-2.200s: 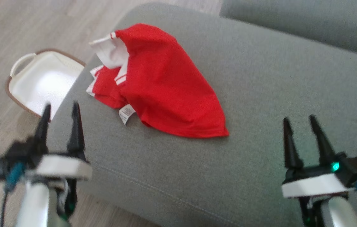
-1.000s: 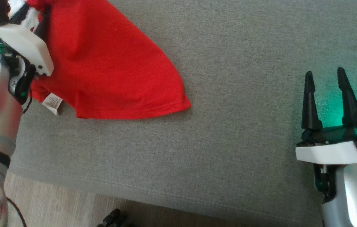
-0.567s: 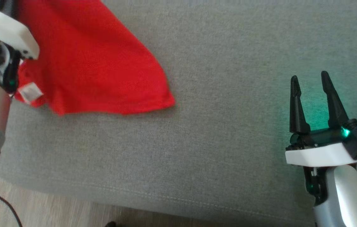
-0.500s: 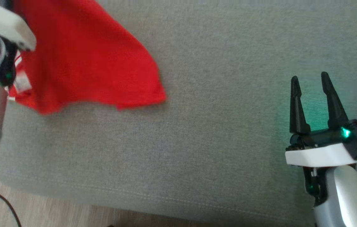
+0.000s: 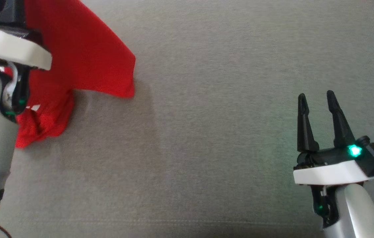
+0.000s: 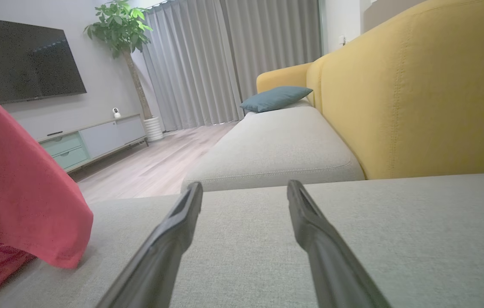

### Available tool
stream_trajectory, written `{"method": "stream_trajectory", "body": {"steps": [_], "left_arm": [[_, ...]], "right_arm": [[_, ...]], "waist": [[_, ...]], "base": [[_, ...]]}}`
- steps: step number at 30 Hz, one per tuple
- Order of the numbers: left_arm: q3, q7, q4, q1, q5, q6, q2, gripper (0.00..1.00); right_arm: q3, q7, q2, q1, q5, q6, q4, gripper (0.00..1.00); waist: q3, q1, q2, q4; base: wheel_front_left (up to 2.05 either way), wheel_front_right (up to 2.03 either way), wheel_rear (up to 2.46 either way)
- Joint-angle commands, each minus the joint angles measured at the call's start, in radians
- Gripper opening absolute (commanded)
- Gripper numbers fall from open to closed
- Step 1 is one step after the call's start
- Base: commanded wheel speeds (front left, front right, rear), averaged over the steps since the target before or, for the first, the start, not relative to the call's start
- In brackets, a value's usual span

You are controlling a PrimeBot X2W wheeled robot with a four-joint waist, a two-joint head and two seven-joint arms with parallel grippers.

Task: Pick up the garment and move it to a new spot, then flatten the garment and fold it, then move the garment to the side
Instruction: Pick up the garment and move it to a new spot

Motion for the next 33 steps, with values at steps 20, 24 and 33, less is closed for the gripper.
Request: {"method": "stream_trajectory", "body": {"steps": [20,24,33], "left_arm": [[-0.163,0.144,-0.075,-0.201,0.053,0.029,-0.182,0.0],[-0.18,0.136,0.039,-0.268,0.059,0.018,-0.218,0.0],[-0.196,0.06,0.259,-0.386,0.061,-0.018,-0.271,1.0]], "right_arm": [[0.138,-0.006,-0.004,-0.083,0.12,0.008,-0.114,1.0],[0.174,-0.006,-0.004,-0.098,0.147,0.008,-0.133,1.0],[0.18,-0.006,-0.004,-0.092,0.167,0.008,-0.142,1.0]], "waist": [[0.057,0.0,-0.0001,-0.366],[0.094,0.0,-0.0001,-0.445],[0.112,0.0,-0.0001,-0.484]], "base": [[0.0,0.0,0.0],[0.0,0.0,0.0],[0.0,0.0,0.0]]}}
